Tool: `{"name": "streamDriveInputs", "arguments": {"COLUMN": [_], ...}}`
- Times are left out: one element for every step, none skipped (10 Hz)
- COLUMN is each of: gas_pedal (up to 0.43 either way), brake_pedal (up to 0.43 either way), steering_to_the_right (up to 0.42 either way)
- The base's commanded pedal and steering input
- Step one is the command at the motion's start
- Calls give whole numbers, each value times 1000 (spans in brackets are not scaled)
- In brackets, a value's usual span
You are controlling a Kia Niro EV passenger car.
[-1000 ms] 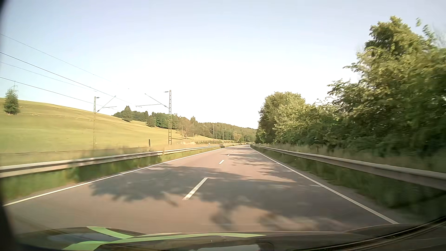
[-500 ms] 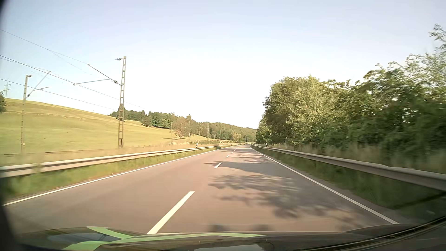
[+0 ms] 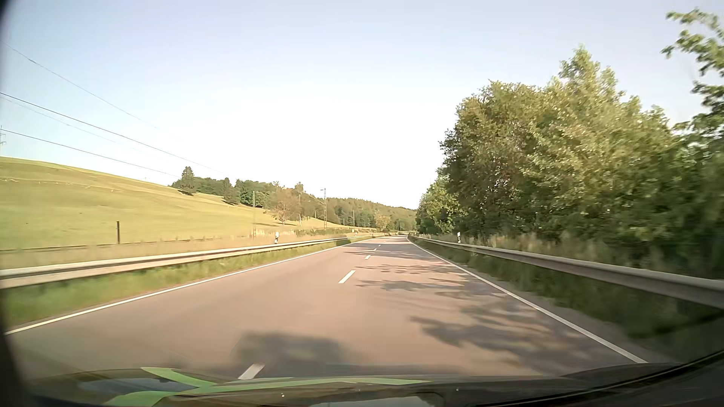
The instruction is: Follow the waypoints while adhering to traffic rules and regulations
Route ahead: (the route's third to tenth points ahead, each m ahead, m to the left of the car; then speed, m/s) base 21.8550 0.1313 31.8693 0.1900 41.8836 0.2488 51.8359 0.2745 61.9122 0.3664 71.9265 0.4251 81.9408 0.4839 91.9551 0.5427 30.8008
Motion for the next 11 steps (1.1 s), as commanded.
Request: {"name": "streamDriveInputs", "arguments": {"gas_pedal": [268, 268, 260, 260, 260, 260, 260, 268, 268, 280, 287], "brake_pedal": [0, 0, 0, 0, 0, 0, 0, 0, 0, 0, 0], "steering_to_the_right": [-1, -1, -1, -1, -1, 0, 0, 1, 1, 1, 1]}}
